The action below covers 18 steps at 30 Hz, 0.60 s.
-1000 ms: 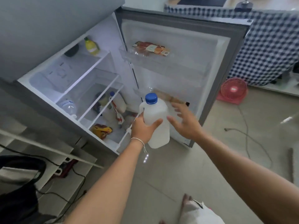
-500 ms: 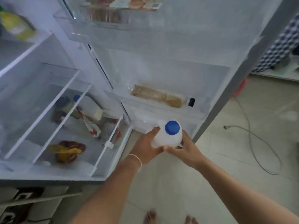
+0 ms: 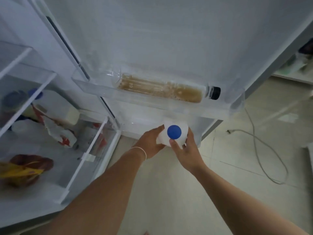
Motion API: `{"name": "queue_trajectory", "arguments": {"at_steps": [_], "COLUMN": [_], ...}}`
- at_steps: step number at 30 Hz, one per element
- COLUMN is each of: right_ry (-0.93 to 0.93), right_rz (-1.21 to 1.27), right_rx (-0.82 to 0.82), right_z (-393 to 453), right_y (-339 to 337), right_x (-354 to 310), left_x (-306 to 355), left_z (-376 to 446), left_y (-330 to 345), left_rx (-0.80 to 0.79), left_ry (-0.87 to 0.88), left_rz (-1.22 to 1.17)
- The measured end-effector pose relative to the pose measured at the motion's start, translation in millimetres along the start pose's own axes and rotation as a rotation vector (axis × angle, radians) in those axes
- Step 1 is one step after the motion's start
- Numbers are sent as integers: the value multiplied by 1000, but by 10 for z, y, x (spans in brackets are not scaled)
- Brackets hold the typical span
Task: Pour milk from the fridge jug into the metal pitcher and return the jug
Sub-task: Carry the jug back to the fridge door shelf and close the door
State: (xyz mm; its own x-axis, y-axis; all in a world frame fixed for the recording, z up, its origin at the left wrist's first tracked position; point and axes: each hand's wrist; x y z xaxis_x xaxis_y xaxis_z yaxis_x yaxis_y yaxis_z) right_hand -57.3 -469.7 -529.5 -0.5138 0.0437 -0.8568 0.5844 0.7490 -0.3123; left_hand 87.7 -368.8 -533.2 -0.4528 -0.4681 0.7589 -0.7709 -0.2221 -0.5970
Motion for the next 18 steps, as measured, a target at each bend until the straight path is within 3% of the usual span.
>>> {"name": "queue_trajectory", "arguments": {"at_steps": [4, 8, 11, 18], "right_ry": [96, 364, 402, 343], "right_rz": [-48, 243, 222, 25], "right_rx": [-48, -54, -9, 28], "right_z": [392, 591, 682, 706], "right_y": [37, 56, 103, 212], "right_x": [37, -12, 15, 64], "left_x": [-48, 32, 86, 17], "left_z": [194, 317, 343, 301], "left_y": [33, -1, 47, 107], "left_rx": [-1, 107, 163, 163], "left_ry": [-77, -171, -216, -181], "left_rz": [-127, -354, -492, -344]}}
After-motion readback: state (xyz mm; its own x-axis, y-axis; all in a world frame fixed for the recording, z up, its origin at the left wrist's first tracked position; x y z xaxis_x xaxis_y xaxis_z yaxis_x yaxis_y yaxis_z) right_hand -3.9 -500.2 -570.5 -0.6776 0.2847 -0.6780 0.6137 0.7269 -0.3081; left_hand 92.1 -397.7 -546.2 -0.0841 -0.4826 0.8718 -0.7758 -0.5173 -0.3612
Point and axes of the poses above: each hand's wrist, its own z-axis towards the middle knuckle, its own y-axis out of the palm, x = y × z, and after that the axes turned 10 degrees about y, right-handed
